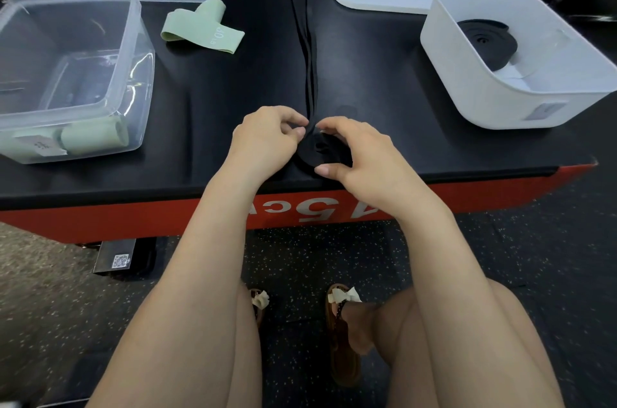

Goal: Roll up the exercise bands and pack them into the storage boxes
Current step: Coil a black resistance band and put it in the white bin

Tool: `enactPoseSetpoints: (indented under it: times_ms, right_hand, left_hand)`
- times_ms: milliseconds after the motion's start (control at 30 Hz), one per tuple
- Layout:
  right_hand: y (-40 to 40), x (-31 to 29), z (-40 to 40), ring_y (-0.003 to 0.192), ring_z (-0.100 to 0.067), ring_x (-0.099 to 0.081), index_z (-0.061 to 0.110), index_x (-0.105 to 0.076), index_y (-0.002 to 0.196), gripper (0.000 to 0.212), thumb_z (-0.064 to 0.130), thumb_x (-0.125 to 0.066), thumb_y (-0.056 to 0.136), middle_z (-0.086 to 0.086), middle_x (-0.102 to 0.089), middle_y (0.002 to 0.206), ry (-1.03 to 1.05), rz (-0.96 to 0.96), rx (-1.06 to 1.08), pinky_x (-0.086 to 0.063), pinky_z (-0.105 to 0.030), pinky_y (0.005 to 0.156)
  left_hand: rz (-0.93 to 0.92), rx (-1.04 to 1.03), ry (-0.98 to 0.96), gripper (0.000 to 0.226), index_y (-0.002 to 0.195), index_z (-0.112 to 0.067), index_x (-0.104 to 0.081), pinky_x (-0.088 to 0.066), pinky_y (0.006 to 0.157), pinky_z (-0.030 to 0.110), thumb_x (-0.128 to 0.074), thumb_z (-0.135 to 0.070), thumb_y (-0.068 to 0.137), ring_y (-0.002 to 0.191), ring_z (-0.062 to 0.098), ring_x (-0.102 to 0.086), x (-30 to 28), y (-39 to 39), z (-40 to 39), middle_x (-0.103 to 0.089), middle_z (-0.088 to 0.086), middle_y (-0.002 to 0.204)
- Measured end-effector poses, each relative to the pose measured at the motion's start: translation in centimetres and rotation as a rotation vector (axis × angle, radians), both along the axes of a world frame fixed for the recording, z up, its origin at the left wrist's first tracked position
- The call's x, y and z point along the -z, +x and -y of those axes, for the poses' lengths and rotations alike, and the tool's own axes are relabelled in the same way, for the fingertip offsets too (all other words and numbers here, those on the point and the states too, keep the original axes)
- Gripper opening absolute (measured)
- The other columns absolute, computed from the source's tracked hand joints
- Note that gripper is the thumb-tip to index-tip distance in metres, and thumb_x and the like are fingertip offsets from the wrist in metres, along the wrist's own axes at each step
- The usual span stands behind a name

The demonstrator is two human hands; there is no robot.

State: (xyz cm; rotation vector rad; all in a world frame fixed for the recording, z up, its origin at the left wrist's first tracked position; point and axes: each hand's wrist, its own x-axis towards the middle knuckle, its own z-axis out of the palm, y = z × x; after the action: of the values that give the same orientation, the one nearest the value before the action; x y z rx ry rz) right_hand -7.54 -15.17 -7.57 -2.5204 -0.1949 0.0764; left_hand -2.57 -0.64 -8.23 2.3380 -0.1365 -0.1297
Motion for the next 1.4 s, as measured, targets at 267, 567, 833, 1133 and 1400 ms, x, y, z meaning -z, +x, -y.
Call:
enactPoseSetpoints:
  times_ms: [267,567,833,1133,1400]
  right_hand:
    - [-0.1,-0.6,0.7,0.109,-0.001,-0.031,0.029,-0.041,0.134,0.049,0.017,-0.061,0.09,0.02,-0.039,0.109,0.005,-0.041,-0.083,-0.022,-0.027,0.104]
    - [0.3,0.2,1.7,0.13,-0.005,-0.04,0.033,-0.038,0.136,0.058,0.014,-0.064,0.088,0.015,-0.048,0.136,0.151,-0.124,-0.095,-0.035,-0.031,0.109]
    - [-1.0,-0.5,-0.1,0.11,-0.02,-0.047,0.016,-0.049,0.115,0.056,0.06,-0.054,0.081,0.0,-0.049,0.112,-0.252,-0.001,0.101,-0.043,-0.034,0.088]
    - [-0.3,2.0,-3.1,0.105,-0.021,-0.045,0.011,-0.044,0.114,0.059,0.059,-0.055,0.083,-0.005,-0.049,0.114,-0.34,0.254,0.292,-0.031,-0.026,0.078]
    - [0.6,1.1,-1.2,0.124,-0.019,-0.035,0.017,-0.042,0.137,0.065,0.052,-0.058,0.085,0.0,-0.042,0.13,-0.235,0.107,0.151,-0.026,-0.032,0.102]
  left_hand:
    - [0.0,0.036,-0.073,0.027,0.114,-0.02,-0.065,-0.041,0.084,0.017,-0.06,-0.013,0.089,0.092,0.004,-0.059,0.2,-0.1,-0.1,-0.064,-0.009,0.099]
    - [-0.047,0.019,-0.097,0.026,0.11,-0.022,-0.068,-0.048,0.09,0.024,-0.065,-0.013,0.086,0.094,0.008,-0.061,0.1,0.1,0.0,-0.066,-0.009,0.092]
    - [-0.042,-0.015,-0.111,0.027,0.11,-0.018,-0.065,-0.041,0.083,0.017,-0.063,-0.005,0.086,0.09,0.008,-0.06,0.4,0.2,0.6,-0.065,-0.003,0.099]
    - [-0.005,0.038,-0.148,0.046,0.128,-0.02,-0.053,-0.043,0.096,0.023,-0.057,0.001,0.087,0.107,0.006,-0.054,0.6,-0.1,0.9,-0.059,-0.005,0.126]
    - [0.018,0.014,-0.098,0.038,0.126,-0.021,-0.055,-0.037,0.086,0.014,-0.055,-0.007,0.09,0.098,0.003,-0.054,0.1,-0.2,0.9,-0.063,-0.006,0.114]
